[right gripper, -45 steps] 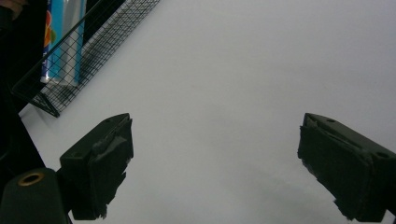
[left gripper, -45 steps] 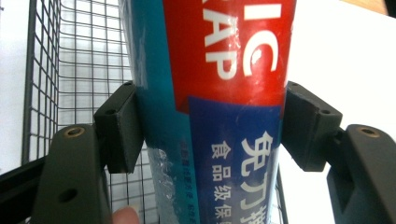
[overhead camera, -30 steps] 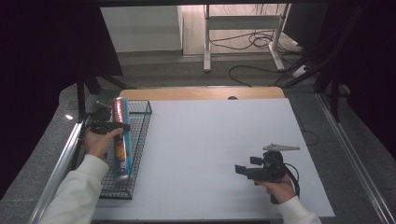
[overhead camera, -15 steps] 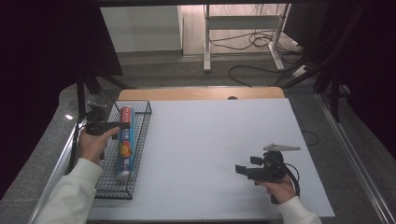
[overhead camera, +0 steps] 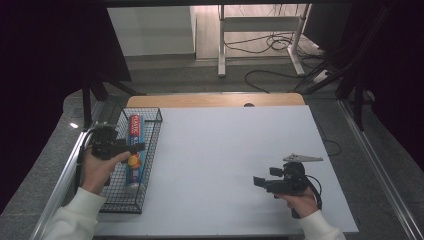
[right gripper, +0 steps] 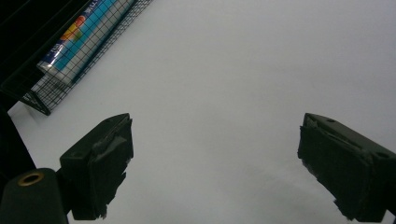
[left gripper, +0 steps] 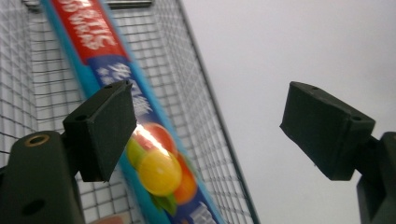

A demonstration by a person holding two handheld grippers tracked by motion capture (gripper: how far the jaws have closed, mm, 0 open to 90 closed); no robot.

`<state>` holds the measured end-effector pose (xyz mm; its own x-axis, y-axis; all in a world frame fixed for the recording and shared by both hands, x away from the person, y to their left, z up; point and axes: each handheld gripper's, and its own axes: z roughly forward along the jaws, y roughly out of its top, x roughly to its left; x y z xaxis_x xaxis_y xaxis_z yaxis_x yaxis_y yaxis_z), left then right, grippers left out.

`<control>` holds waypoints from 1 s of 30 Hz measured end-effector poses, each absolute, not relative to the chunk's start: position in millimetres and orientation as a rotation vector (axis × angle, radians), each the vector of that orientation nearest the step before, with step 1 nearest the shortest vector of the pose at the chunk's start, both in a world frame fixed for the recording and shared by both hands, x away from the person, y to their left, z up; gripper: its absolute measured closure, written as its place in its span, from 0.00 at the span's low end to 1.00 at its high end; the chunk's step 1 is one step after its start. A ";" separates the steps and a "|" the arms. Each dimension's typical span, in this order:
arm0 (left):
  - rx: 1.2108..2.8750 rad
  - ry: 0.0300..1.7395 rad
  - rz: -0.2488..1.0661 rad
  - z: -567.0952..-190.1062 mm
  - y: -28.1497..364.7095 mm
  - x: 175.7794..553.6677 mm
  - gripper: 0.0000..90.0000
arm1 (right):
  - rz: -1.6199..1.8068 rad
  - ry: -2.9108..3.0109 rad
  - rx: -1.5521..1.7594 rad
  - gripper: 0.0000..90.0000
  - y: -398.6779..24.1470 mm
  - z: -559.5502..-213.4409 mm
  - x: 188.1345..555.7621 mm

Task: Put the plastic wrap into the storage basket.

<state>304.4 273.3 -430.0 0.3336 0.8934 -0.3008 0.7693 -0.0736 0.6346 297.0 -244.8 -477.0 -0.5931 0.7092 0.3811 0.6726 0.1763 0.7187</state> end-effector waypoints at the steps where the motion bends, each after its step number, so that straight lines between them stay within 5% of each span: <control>1: 1.885 1.437 0.219 -431.0 268.9 297.4 0.20 | 1.418 2.377 1.394 0.12 -245.0 -476.6 296.6; 12: 1.994 1.129 0.207 -445.2 208.3 233.0 0.21 | 1.350 2.395 1.283 0.12 -248.5 -480.0 288.5; 30: 2.087 1.041 0.143 -475.2 151.9 225.3 0.21 | 1.291 2.366 1.145 0.12 -261.9 -489.0 279.4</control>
<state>225.3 151.9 -475.2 0.6578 0.7177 -0.2284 0.6293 -0.3572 0.6902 279.4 -261.9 -489.0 -0.6749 0.7181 0.1698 0.5313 0.3132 0.7872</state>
